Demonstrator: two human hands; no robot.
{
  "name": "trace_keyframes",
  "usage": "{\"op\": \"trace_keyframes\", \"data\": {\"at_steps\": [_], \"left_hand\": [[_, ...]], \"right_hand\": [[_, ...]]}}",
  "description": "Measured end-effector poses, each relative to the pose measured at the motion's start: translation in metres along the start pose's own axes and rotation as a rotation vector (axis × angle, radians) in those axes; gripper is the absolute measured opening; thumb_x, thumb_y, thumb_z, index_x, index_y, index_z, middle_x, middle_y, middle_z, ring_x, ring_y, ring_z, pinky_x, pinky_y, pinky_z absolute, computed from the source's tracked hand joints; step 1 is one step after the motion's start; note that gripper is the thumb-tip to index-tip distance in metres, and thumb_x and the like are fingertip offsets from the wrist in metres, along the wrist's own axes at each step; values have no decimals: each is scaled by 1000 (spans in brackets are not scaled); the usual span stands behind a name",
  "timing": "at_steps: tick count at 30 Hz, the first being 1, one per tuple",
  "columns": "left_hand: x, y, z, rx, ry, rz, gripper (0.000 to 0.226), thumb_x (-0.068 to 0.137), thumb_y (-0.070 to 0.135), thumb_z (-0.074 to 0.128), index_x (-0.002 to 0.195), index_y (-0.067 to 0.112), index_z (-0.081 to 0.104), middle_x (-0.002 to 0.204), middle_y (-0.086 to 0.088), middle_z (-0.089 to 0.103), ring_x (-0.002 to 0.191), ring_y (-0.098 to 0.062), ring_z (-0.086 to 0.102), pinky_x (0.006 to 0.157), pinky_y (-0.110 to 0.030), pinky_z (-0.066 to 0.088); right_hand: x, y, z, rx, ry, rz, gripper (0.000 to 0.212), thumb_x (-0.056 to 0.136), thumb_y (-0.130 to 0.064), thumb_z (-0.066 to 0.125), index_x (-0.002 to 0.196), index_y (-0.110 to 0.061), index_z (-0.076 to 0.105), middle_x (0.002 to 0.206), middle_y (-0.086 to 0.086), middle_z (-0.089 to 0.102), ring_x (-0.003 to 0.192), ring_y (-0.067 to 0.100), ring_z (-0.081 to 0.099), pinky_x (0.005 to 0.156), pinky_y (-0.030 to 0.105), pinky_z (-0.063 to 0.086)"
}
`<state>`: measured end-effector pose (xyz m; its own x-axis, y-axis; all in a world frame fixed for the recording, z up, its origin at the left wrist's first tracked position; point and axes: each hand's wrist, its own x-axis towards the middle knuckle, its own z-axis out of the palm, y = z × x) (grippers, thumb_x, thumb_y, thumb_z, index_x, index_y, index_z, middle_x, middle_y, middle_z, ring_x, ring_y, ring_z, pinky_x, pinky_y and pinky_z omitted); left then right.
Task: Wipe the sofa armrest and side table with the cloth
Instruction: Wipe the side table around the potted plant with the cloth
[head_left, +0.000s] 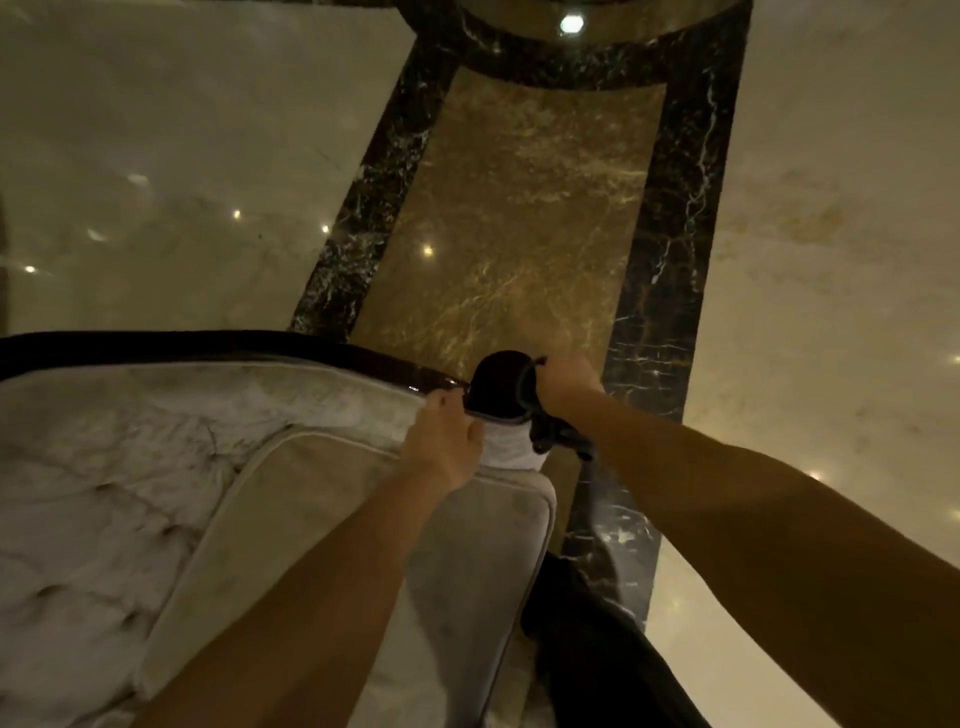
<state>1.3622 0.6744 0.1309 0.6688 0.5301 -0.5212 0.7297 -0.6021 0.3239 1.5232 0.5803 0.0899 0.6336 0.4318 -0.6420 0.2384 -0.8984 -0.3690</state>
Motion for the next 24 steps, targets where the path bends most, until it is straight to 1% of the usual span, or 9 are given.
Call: {"op": "trace_keyframes", "data": {"at_steps": [2, 3, 6, 7, 9, 12, 16, 20, 24], "left_hand": [[-37, 10, 7, -329, -57, -149, 48, 102, 38, 41, 138, 6, 46, 143, -18, 48, 125, -34, 52, 105, -35, 40], [-55, 12, 10, -464, -95, -224, 51, 102, 43, 38, 133, 5, 50, 137, -19, 54, 120, -35, 57, 103, -39, 45], [-120, 11, 17, -863, -183, -439, 62, 95, 63, 37, 125, 12, 57, 123, -12, 65, 98, -34, 69, 79, -41, 58], [-142, 7, 18, -947, -160, -453, 59, 94, 62, 41, 122, 13, 58, 119, -12, 66, 94, -33, 70, 77, -43, 59], [-192, -9, 24, -1072, 29, -420, 38, 96, 45, 54, 110, 11, 63, 111, -17, 68, 90, -34, 69, 79, -52, 59], [-301, -41, 41, -1285, 397, -486, 8, 97, 24, 58, 100, 17, 58, 91, -11, 68, 74, -26, 64, 71, -42, 55], [-456, -82, 89, -1499, 699, -596, 5, 97, 17, 57, 94, 16, 54, 85, -7, 68, 71, -22, 64, 72, -39, 55], [-608, -106, 143, -1629, 995, -721, 3, 96, 11, 58, 100, 10, 59, 85, -10, 64, 70, -22, 61, 56, -29, 54], [-741, -124, 197, -1596, 1321, -904, 9, 93, 7, 63, 102, 6, 65, 86, -11, 65, 71, -22, 60, 59, -30, 50]], "right_hand": [[-37, 15, 7, 158, -80, 46, 36, 106, -28, 42, 116, 0, 63, 110, 15, 62, 98, 32, 61, 87, 39, 49], [-59, 20, 12, 308, -143, 76, 40, 106, -33, 43, 117, 1, 61, 107, 16, 60, 94, 30, 60, 87, 39, 49], [-128, 21, 34, 770, -350, 120, 41, 103, -40, 50, 113, -2, 62, 109, 23, 68, 92, 32, 66, 90, 43, 56], [-146, 16, 42, 902, -417, 122, 40, 102, -41, 52, 111, -3, 64, 103, 22, 71, 88, 30, 69, 83, 41, 59], [-188, -3, 57, 1023, -583, 74, 41, 101, -44, 53, 109, -5, 65, 83, 15, 74, 73, 24, 72, 61, 30, 58], [-267, -35, 92, 941, -792, -39, 44, 99, -47, 54, 113, -7, 68, 101, 15, 74, 92, 31, 71, 80, 39, 60], [-388, -54, 155, 697, -1052, -128, 44, 98, -47, 56, 114, -8, 68, 99, 14, 74, 89, 32, 69, 95, 45, 53], [-509, -51, 221, 522, -1269, -230, 37, 98, -38, 56, 106, -5, 70, 93, 15, 75, 82, 31, 73, 74, 41, 57], [-623, -41, 278, 243, -1361, -342, 40, 96, -38, 59, 119, -5, 63, 105, 15, 67, 93, 31, 65, 86, 42, 52]]}}
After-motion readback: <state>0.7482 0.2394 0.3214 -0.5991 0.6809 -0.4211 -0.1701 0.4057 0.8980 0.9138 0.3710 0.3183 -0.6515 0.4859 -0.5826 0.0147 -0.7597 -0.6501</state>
